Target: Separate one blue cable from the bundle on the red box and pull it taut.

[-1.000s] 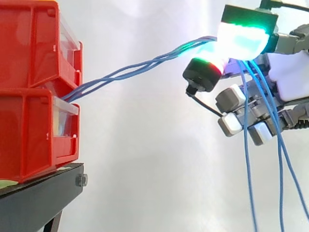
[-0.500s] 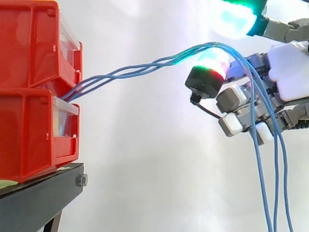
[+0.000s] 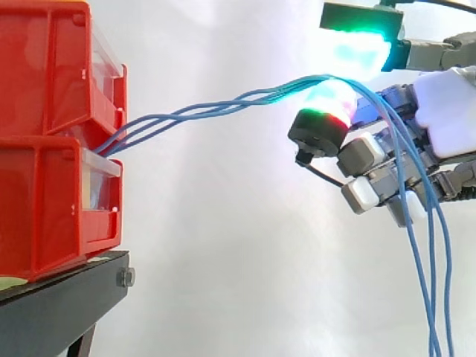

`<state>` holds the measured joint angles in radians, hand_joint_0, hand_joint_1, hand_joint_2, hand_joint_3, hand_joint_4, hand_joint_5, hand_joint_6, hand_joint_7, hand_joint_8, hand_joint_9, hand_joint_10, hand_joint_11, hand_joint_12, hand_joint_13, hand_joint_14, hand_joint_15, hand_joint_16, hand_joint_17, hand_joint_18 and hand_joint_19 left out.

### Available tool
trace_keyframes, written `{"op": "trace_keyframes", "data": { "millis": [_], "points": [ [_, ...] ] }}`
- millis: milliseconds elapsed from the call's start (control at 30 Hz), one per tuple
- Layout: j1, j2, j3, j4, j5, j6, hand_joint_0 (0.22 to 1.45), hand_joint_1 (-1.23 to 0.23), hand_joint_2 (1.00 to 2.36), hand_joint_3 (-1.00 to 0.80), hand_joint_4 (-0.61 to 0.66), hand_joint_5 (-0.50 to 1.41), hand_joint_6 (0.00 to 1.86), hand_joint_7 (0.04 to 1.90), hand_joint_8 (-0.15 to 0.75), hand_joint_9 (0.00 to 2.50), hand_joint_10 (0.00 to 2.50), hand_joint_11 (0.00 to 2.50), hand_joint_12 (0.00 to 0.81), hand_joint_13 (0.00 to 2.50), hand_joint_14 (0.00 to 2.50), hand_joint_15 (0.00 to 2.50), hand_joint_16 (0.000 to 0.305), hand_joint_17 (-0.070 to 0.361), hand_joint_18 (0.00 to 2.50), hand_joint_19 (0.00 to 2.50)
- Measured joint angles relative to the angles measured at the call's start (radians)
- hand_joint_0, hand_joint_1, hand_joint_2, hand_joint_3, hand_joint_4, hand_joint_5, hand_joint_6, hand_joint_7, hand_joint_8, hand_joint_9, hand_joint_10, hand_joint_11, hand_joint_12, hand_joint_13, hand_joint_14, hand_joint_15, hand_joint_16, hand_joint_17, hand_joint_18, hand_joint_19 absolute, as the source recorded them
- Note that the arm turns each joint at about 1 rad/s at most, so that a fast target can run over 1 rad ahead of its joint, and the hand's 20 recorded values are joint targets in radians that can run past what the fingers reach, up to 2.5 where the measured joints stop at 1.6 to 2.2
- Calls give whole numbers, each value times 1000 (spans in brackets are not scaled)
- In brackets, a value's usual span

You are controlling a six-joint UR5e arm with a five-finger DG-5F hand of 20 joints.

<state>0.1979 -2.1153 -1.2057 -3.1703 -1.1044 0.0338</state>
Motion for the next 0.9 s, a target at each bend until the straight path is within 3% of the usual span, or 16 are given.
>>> {"op": "trace_keyframes", "data": {
  "millis": [233,300,533,700,900],
  "points": [
    [0,0,0,-2,0,0,755,-900,1018,-248,-188,-198,905,1214,308,892,18,1030,369,853,20,638,46,102,866,711],
    [0,0,0,-3,0,0,778,-907,1016,-284,-163,-202,907,1290,304,888,19,1029,367,851,17,633,45,101,857,722],
    [0,0,0,-6,-1,3,823,-881,1002,-474,-184,-204,908,1187,301,892,18,1023,360,846,19,634,44,99,849,727],
    [0,0,0,-6,-2,6,818,-884,1000,-500,-159,-204,905,1145,297,890,18,1028,360,851,17,627,44,99,860,712],
    [0,0,0,-7,-2,7,696,-847,1000,-500,-26,-187,890,1076,304,878,18,1032,361,851,20,632,44,99,875,707]
  ]
}}
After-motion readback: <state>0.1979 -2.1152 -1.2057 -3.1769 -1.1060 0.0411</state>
